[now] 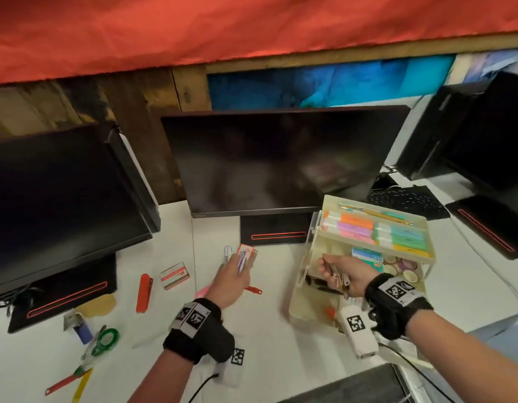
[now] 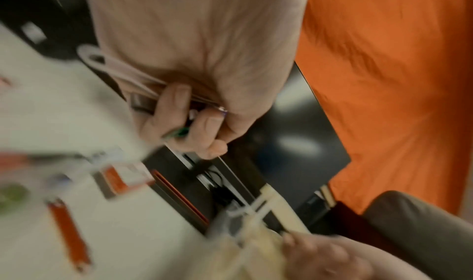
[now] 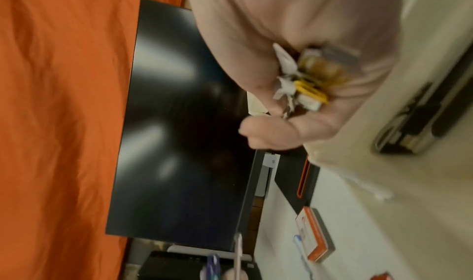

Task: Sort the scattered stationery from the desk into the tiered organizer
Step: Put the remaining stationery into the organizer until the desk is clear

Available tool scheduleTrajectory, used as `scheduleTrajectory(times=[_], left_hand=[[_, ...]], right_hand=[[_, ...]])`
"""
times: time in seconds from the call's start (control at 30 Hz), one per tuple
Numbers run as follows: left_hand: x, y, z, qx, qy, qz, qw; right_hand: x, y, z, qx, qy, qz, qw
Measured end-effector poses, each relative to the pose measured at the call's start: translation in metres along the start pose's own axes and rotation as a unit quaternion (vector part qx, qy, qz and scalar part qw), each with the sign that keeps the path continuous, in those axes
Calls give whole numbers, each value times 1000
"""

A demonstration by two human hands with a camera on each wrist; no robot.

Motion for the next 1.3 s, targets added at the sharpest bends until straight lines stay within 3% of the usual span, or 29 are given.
scheduleTrajectory(times=[0.1,0.2,0.37,0.5,0.7,1.3], left_hand=[[10,-29,-51,-93,92,33,991],[12,-50,-81,-150,121,66,979],[20,-66,-96,-132,94,56,985],[26,-68,-95,-135,76,65,986],[34,-69,-95,-122,62,72,988],[43,-72,-96,-111,74,76,988]], right_hand=[[16,10,2,-81,-22,-12,996],[28,18,-2,-112,-22,-18,993],[41,24,-3,-134,-5,-6,991],[47,19,-3,-41,-7,-49,998],[40,24,-5,-46,-11,-71,996],[16,30,-8,-17,0,-56,998]])
Point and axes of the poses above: each hand's wrist, its own x-axis towards the middle knuckle, its own z-axis out of the back of the hand, y = z × x, the point moved 8 cm from there along x, towards the middle knuckle, and after that the axes turned 2 degrees about z, right-handed, at the moved point
